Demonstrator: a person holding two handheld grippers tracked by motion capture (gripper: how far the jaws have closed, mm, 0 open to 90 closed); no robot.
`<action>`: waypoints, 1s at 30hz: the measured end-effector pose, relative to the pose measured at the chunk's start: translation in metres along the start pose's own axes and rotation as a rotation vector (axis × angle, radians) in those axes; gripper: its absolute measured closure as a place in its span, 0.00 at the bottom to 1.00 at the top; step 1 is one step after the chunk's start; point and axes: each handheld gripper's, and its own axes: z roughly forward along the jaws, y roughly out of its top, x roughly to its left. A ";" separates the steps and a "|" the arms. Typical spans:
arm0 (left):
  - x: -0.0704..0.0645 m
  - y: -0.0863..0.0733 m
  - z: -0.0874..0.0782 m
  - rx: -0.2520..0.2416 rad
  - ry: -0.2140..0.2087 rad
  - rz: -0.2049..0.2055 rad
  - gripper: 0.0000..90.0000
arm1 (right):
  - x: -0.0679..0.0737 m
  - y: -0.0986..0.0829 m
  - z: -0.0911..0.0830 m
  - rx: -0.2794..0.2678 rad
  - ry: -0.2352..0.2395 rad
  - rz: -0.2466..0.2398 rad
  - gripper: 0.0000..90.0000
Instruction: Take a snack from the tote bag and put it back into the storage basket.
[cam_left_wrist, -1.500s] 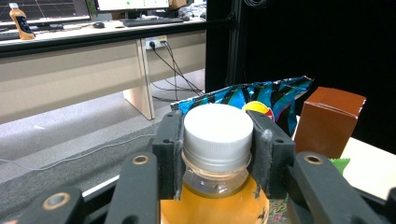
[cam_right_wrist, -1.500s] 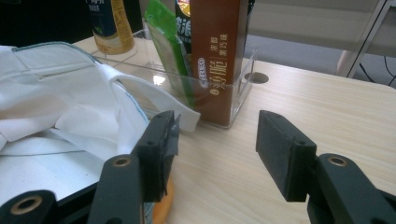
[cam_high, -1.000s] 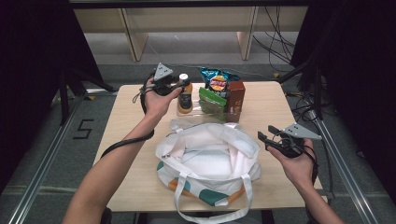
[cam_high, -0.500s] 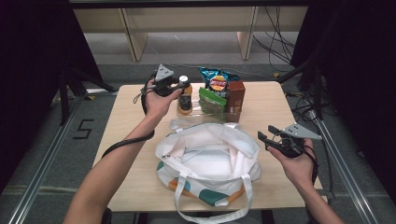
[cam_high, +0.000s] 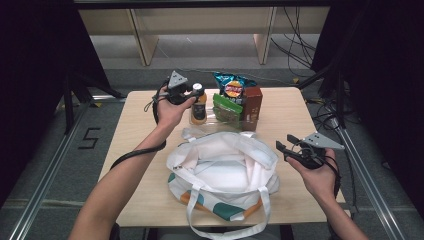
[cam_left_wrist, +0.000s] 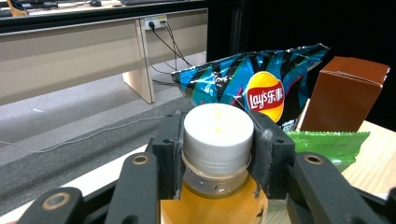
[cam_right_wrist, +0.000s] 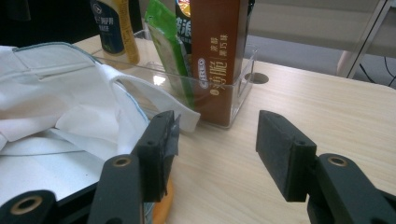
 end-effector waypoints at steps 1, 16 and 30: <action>0.000 0.000 0.000 0.001 0.000 0.002 0.65 | 0.000 0.000 0.000 -0.004 -0.001 0.001 0.53; -0.001 -0.004 0.004 0.015 0.001 -0.001 0.65 | -0.003 0.000 0.002 -0.022 0.000 -0.037 0.53; 0.001 -0.009 0.006 0.030 0.003 -0.002 0.65 | -0.002 0.000 0.000 0.009 0.008 -0.030 0.53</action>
